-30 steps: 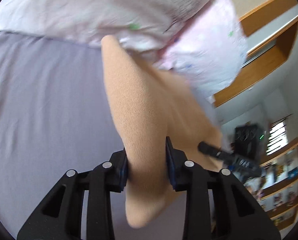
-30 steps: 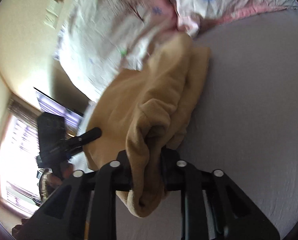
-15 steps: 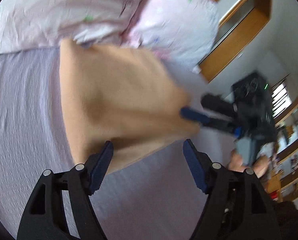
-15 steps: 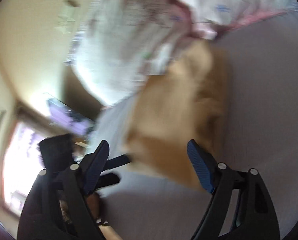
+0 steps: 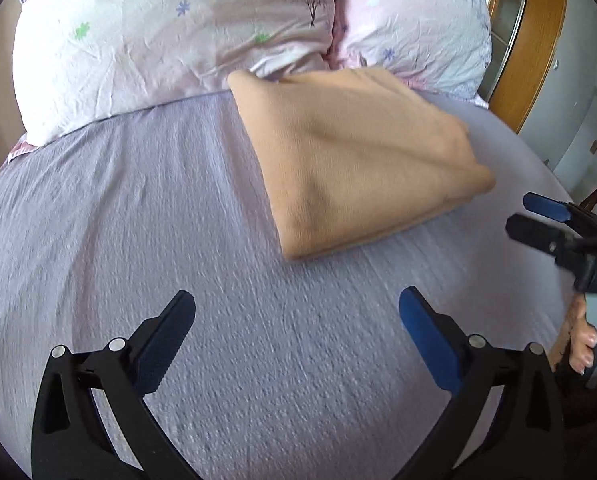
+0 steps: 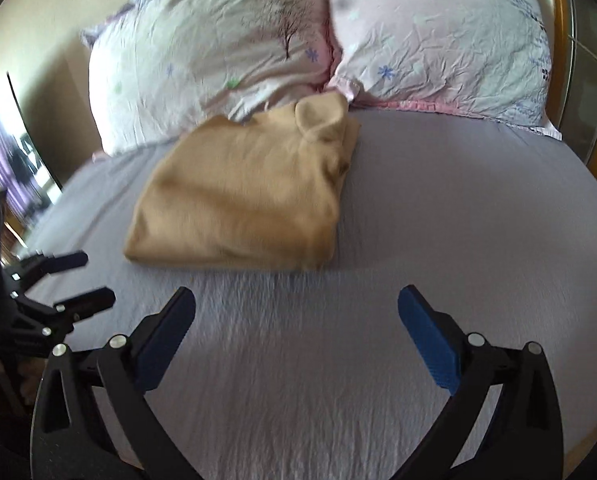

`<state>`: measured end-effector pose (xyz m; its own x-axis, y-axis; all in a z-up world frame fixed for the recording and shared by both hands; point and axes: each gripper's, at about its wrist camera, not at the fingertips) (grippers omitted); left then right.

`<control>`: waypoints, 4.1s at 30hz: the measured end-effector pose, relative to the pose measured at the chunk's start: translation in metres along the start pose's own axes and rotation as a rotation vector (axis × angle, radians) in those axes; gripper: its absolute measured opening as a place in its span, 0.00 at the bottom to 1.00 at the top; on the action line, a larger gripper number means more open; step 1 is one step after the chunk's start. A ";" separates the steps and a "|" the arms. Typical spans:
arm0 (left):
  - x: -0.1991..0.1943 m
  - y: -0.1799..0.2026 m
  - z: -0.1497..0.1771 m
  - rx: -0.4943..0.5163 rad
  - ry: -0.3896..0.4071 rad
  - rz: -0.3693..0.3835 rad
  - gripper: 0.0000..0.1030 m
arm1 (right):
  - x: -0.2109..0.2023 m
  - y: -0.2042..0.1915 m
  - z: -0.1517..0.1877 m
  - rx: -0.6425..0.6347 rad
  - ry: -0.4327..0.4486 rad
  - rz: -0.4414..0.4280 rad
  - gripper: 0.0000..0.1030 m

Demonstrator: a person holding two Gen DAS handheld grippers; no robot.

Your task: Fold small clothes

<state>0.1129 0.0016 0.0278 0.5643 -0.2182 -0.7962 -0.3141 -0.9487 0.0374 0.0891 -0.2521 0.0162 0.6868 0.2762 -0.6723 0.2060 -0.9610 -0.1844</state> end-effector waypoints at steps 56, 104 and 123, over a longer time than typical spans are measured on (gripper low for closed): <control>0.021 0.012 0.003 0.049 -0.041 -0.103 0.99 | 0.035 -0.031 0.028 -0.064 -0.088 0.123 0.98; 0.020 0.012 0.003 0.050 -0.041 -0.104 0.99 | 0.035 -0.032 0.028 -0.064 -0.088 0.125 0.98; 0.021 0.013 0.003 0.051 -0.035 -0.105 0.99 | 0.035 -0.033 0.028 -0.063 -0.087 0.125 0.98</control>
<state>0.1184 -0.0141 0.0100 0.5696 -0.1097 -0.8146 -0.2935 -0.9529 -0.0769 0.0871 -0.2113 -0.0213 0.6477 0.1498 -0.7471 0.1682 -0.9844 -0.0516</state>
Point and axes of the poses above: each gripper's, at about its wrist camera, not at the fingertips, and x roughly the way its jaws point, y to its right, z to its underside, and after that the axes turned 4 degrees about -z, right-handed
